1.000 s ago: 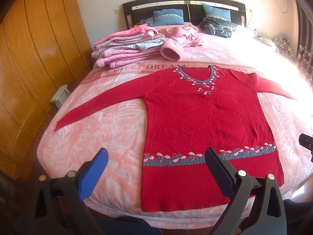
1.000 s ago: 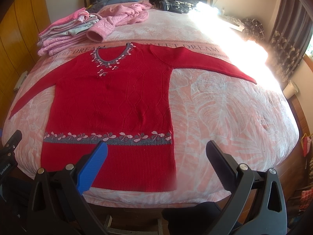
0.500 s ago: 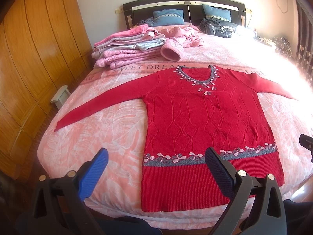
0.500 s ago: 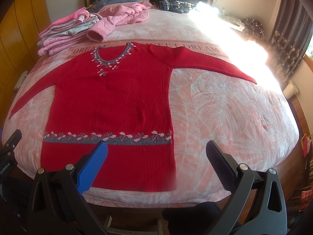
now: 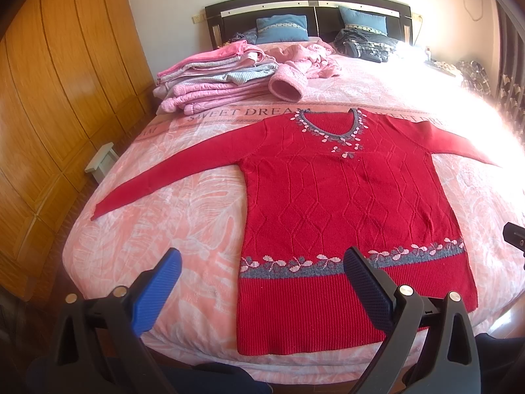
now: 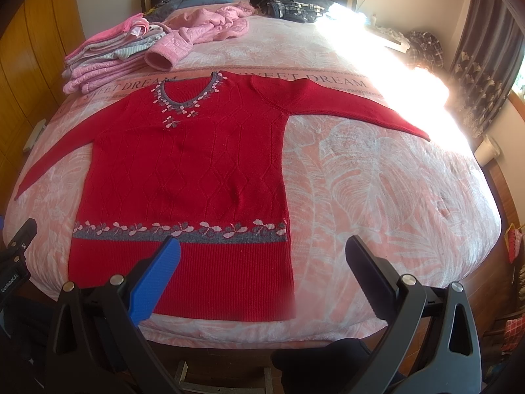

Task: Fold small clothes
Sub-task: 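Grasp the cuff of one red sweater sleeve with the right tool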

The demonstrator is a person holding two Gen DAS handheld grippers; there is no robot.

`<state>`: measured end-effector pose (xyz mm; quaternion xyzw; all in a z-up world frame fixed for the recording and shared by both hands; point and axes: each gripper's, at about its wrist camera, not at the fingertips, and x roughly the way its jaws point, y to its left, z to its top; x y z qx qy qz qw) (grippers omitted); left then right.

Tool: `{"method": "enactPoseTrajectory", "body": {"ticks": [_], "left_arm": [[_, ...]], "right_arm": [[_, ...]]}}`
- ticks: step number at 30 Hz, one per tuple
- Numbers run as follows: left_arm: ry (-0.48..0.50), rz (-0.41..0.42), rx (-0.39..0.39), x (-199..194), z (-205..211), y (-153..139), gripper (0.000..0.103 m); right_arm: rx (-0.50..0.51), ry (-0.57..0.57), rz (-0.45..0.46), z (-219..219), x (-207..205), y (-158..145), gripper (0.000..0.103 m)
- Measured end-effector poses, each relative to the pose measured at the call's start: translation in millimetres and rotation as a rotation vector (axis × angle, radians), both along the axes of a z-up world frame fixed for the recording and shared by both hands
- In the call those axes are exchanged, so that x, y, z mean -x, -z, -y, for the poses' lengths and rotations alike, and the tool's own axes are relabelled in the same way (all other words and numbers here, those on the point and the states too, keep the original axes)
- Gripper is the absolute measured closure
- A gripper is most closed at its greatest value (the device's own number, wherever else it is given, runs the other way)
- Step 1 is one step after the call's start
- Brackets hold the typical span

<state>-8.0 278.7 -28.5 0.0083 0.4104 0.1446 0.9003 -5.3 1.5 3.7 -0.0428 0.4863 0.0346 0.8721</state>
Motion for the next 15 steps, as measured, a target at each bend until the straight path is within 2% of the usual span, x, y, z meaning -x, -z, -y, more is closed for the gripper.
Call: {"method": "enactPoseTrajectory", "body": {"ticks": [4,8,10,13,15], "left_arm": [[-0.003,-0.001,0.008,-2.0,-3.4,1.1,0.004],[0.023,-0.012,0.068,-17.3,4.9,7.9,0.004],[0.034,-0.023,0.091,-31.8,4.6,11.1,0.004],[0.023,-0.057,0.056,-65.1,10.4,13.9,0.004],[0.016,-0.074,0.064,-89.1,13.4,16.1,0.004]], "right_arm": [[-0.006,0.002,-0.002,2.0,-2.4,0.1,0.003],[-0.036,0.039,-0.007,18.0,-22.7,0.7,0.003],[-0.047,0.041,0.005,29.6,-41.3,-0.2,0.003],[-0.015,0.114,-0.018,56.9,-82.1,4.0,0.003],[-0.072,0.163,-0.060,84.2,-116.3,10.0,0.003]]}}
